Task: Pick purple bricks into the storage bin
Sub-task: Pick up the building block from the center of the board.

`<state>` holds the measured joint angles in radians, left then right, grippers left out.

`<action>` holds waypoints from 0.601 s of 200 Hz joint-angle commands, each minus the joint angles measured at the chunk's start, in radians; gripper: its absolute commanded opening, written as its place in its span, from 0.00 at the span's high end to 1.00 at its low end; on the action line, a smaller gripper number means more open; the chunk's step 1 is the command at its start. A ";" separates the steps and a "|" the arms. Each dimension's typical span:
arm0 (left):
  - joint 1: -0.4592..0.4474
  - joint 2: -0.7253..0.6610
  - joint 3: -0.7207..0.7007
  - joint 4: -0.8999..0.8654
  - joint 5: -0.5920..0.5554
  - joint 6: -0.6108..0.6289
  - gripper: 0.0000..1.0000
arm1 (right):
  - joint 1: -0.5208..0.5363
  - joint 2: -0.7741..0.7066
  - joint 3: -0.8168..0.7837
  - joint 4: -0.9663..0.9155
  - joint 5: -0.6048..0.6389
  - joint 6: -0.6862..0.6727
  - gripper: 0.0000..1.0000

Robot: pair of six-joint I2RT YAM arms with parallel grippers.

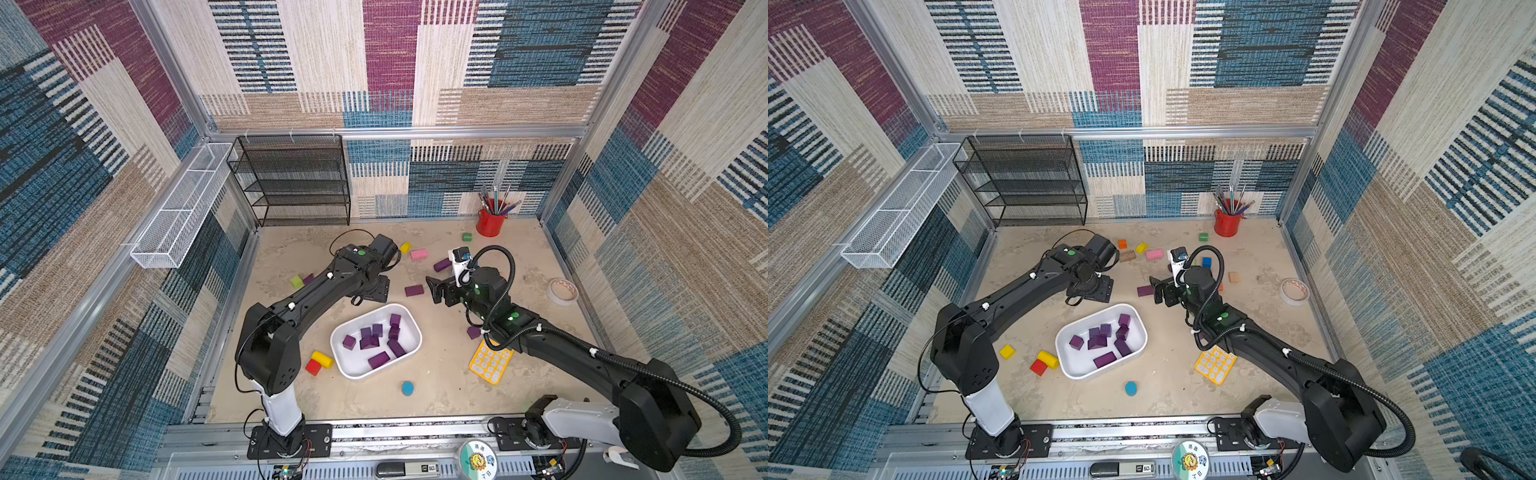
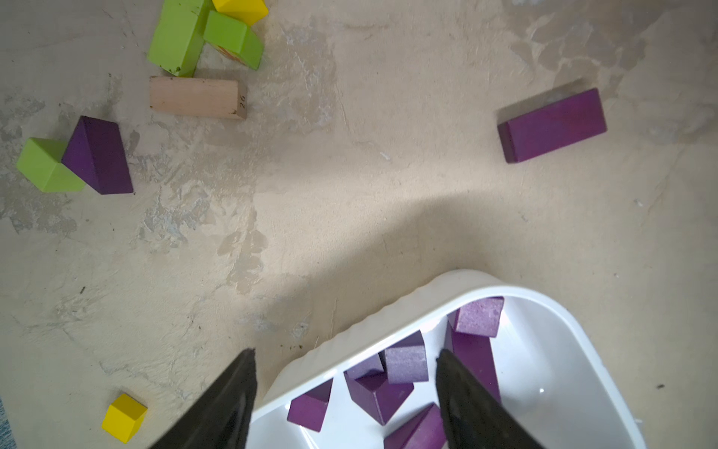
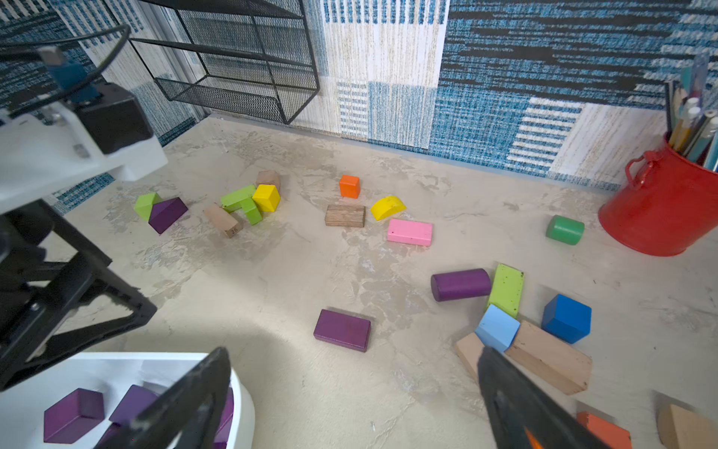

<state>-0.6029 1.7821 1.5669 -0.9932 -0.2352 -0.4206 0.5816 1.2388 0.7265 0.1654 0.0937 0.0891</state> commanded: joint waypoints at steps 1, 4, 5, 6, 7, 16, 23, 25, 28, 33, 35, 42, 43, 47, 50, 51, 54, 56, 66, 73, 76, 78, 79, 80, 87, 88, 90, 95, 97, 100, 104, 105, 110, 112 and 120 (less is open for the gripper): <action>0.031 0.000 0.015 -0.035 -0.003 -0.028 0.26 | 0.000 -0.008 -0.003 0.057 -0.029 0.001 0.00; 0.037 -0.002 0.013 -0.035 0.001 -0.030 0.26 | 0.000 -0.009 -0.002 0.057 -0.031 0.002 0.00; 0.038 -0.002 0.013 -0.035 0.001 -0.030 0.26 | 0.000 -0.008 -0.002 0.056 -0.032 0.003 0.00; 0.039 -0.002 0.013 -0.035 0.002 -0.030 0.26 | 0.000 -0.008 -0.002 0.055 -0.032 0.003 0.00; 0.042 -0.003 0.013 -0.035 0.003 -0.031 0.26 | 0.000 -0.008 -0.002 0.055 -0.033 0.003 0.00; 0.059 -0.006 0.012 -0.035 0.004 -0.035 0.26 | 0.000 -0.007 -0.002 0.053 -0.040 0.004 0.00; 0.073 -0.007 0.009 -0.035 0.009 -0.036 0.26 | 0.000 -0.007 -0.002 0.053 -0.048 0.006 0.00; 0.076 -0.008 0.009 -0.035 0.011 -0.036 0.26 | 0.000 -0.007 -0.002 0.053 -0.051 0.006 0.01; 0.083 -0.009 0.008 -0.036 0.014 -0.038 0.26 | 0.000 -0.007 -0.003 0.052 -0.056 0.006 0.01; 0.093 -0.009 0.007 -0.035 0.019 -0.041 0.27 | 0.000 -0.005 -0.003 0.051 -0.064 0.007 0.01; 0.098 -0.010 0.006 -0.035 0.021 -0.042 0.27 | 0.000 -0.004 -0.003 0.050 -0.069 0.008 0.01; 0.113 -0.009 0.006 -0.035 0.035 -0.046 0.27 | 0.000 0.001 -0.002 0.046 -0.083 0.009 0.00; 0.116 -0.009 0.007 -0.035 0.037 -0.046 0.27 | 0.000 0.001 -0.002 0.045 -0.085 0.009 0.00; 0.125 -0.008 0.004 -0.035 0.043 -0.048 0.27 | 0.000 0.003 -0.003 0.044 -0.092 0.011 0.00; 0.131 -0.007 0.004 -0.035 0.049 -0.049 0.27 | 0.000 0.004 -0.003 0.044 -0.100 0.012 0.01; 0.133 -0.007 0.004 -0.035 0.051 -0.050 0.27 | 0.000 0.006 -0.003 0.044 -0.102 0.012 0.01; 0.140 -0.007 0.004 -0.034 0.056 -0.053 0.27 | 0.000 0.008 -0.004 0.043 -0.108 0.013 0.00; 0.145 -0.007 0.004 -0.035 0.060 -0.054 0.27 | 0.000 0.008 -0.005 0.044 -0.111 0.014 0.00; 0.166 -0.007 0.002 -0.034 0.076 -0.063 0.27 | 0.000 0.014 -0.013 0.049 -0.122 0.017 0.00; 0.179 -0.005 0.003 -0.033 0.085 -0.067 0.27 | 0.001 0.017 -0.018 0.052 -0.125 0.016 0.00; 0.184 -0.002 0.005 -0.033 0.087 -0.067 0.28 | 0.001 0.020 -0.019 0.054 -0.126 0.017 0.00; 0.187 -0.001 0.006 -0.034 0.088 -0.066 0.28 | 0.001 0.021 -0.020 0.054 -0.125 0.017 0.00; 0.189 0.001 0.007 -0.034 0.088 -0.066 0.28 | 0.001 0.022 -0.021 0.055 -0.126 0.017 0.00; 0.190 0.001 0.008 -0.034 0.087 -0.067 0.28 | 0.001 0.022 -0.021 0.056 -0.126 0.017 0.00; 0.200 0.006 0.012 -0.035 0.086 -0.064 0.28 | 0.001 0.025 -0.022 0.056 -0.129 0.017 0.00; 0.201 0.006 0.013 -0.034 0.085 -0.064 0.28 | 0.001 0.026 -0.022 0.056 -0.130 0.017 0.00; 0.203 0.008 0.014 -0.034 0.086 -0.064 0.28 | 0.001 0.027 -0.021 0.056 -0.130 0.017 0.01; 0.213 0.011 0.017 -0.035 0.090 -0.066 0.28 | 0.002 0.029 -0.020 0.054 -0.132 0.017 0.00; 0.217 0.012 0.018 -0.035 0.091 -0.068 0.28 | 0.002 0.030 -0.019 0.054 -0.133 0.017 0.00; 0.223 0.014 0.020 -0.035 0.093 -0.071 0.28 | 0.001 0.031 -0.018 0.054 -0.135 0.017 0.00; 0.231 0.017 0.021 -0.035 0.098 -0.074 0.29 | 0.001 0.032 -0.019 0.054 -0.137 0.018 0.00; 0.234 0.018 0.022 -0.034 0.098 -0.075 0.29 | 0.001 0.033 -0.018 0.054 -0.138 0.018 0.00; 0.245 0.021 0.025 -0.033 0.104 -0.080 0.29 | 0.001 0.033 -0.019 0.055 -0.142 0.019 0.00; 0.248 0.023 0.026 -0.034 0.106 -0.082 0.29 | 0.001 0.033 -0.021 0.054 -0.144 0.020 0.00; 0.264 0.029 0.031 -0.033 0.109 -0.087 0.29 | 0.001 0.034 -0.021 0.056 -0.150 0.021 0.00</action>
<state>-0.3729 1.7981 1.5818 -1.0130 -0.1524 -0.4759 0.5823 1.2690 0.7067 0.1898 -0.0246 0.0971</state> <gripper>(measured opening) 0.713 0.995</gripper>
